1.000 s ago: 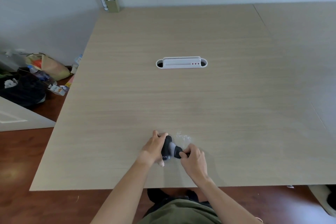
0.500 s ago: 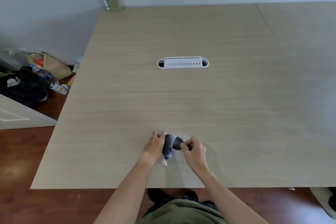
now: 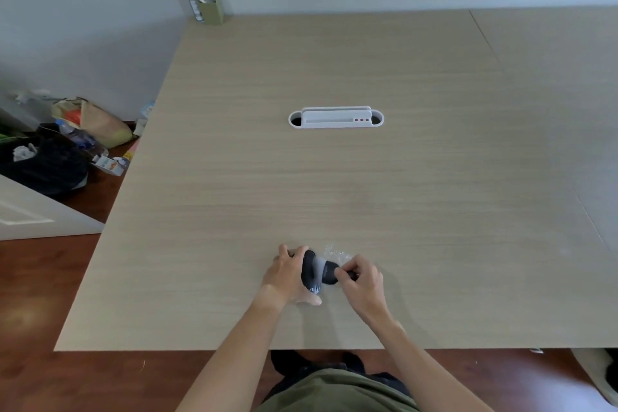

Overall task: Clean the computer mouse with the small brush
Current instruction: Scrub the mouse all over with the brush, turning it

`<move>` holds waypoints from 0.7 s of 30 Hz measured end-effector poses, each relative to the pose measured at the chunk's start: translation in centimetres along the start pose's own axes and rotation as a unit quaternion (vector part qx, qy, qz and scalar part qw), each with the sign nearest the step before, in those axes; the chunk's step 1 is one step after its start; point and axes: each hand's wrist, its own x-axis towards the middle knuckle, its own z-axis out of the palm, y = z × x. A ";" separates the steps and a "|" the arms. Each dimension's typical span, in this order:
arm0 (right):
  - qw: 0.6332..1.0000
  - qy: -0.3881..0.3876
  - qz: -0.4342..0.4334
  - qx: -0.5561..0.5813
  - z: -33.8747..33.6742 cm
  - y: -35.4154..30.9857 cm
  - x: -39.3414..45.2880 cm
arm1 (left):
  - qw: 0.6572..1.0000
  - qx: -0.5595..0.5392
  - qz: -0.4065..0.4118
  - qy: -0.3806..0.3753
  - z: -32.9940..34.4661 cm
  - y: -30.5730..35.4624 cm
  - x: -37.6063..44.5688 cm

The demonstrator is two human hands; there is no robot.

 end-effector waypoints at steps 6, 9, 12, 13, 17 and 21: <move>0.998 0.027 -0.010 -0.047 0.4 0.0 0.1 | 0.994 -0.103 -0.019 0.035 0.5 0.6 -0.2; 0.998 0.056 -0.013 -0.026 0.2 -0.2 0.4 | 0.991 -0.121 -0.033 0.041 0.6 0.7 -0.4; 0.998 -0.050 -0.006 -0.023 0.3 -0.5 0.6 | 0.988 -0.140 -0.058 0.034 0.6 1.0 -0.4; 0.997 -0.069 -0.008 -0.037 0.3 -0.5 0.7 | 0.987 -0.145 -0.066 0.033 0.6 1.0 -0.5; 0.997 0.014 -0.034 -0.072 0.5 -0.9 1.8 | 0.983 -0.158 -0.084 0.026 0.6 1.0 -0.7; 0.997 0.025 -0.051 -0.050 0.3 -1.9 2.0 | 0.983 -0.160 -0.087 0.017 0.5 1.1 -0.9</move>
